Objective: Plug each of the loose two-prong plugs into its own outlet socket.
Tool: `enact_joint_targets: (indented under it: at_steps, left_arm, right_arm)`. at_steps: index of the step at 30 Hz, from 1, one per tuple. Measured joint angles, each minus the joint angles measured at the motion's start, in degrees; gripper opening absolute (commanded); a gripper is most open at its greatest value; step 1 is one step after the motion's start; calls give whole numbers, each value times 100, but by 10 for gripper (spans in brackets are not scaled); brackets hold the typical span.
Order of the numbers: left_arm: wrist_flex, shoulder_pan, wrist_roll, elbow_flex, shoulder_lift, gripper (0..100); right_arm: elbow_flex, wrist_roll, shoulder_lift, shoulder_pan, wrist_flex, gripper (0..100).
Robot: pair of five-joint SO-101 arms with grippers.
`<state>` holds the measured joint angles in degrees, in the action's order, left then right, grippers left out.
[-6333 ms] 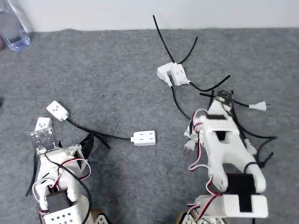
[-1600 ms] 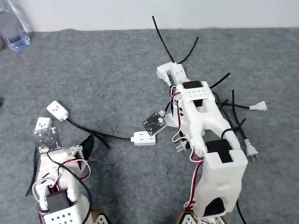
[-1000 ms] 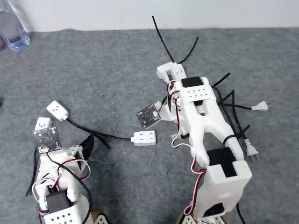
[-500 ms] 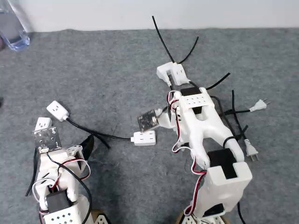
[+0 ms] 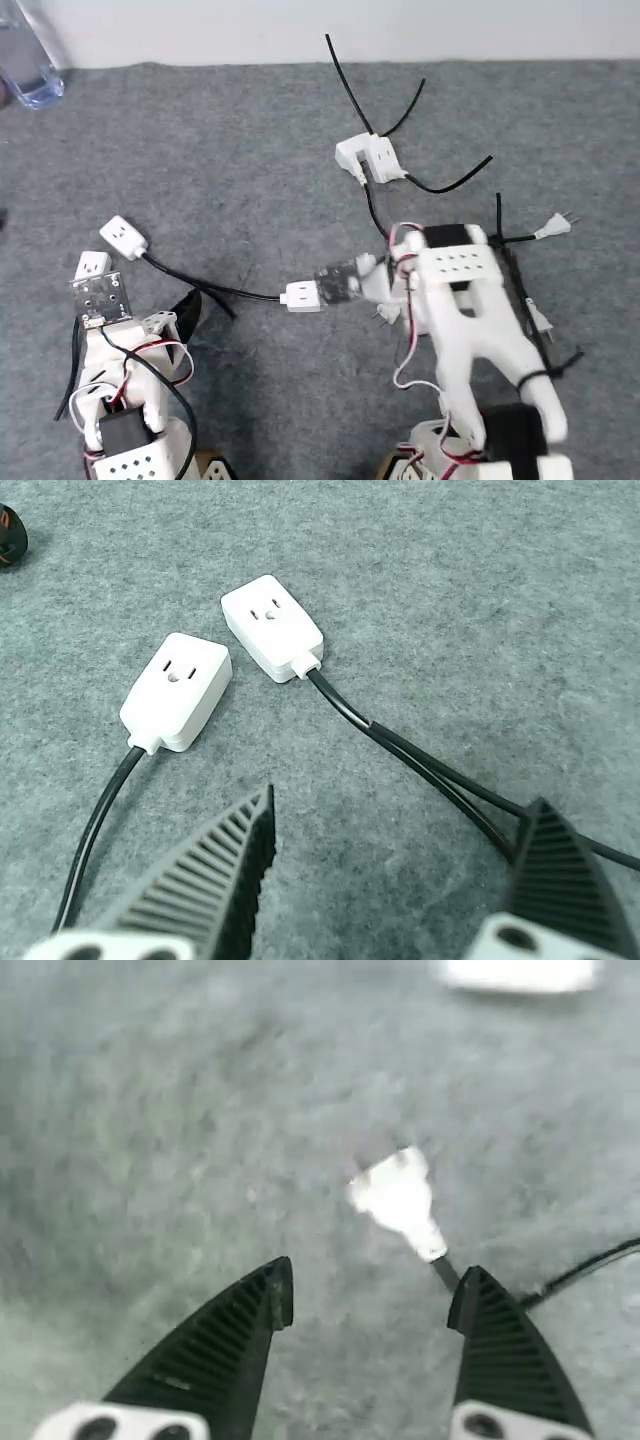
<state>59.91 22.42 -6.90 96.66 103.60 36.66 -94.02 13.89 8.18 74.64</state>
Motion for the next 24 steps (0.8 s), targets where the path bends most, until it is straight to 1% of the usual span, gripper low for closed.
enact_joint_targets:
  at_steps: [4,6,10,16,24]
  left_arm:
    - [0,0,0,0,0,361]
    - [0,0,0,0,0,361]
    - [0,0,0,0,0,361]
    - [0,0,0,0,0,361]
    - [0,0,9,0,0,361]
  right_arm:
    - [44,-923,18,-167,0,252]
    - [44,-1196,-185,-185,-97,252]
    - [-53,-1257,-826,-79,-422,252]
    - [-554,-1257,-1705,193,-527,252]
    - [-1002,-1266,-2075,264,-527,251]
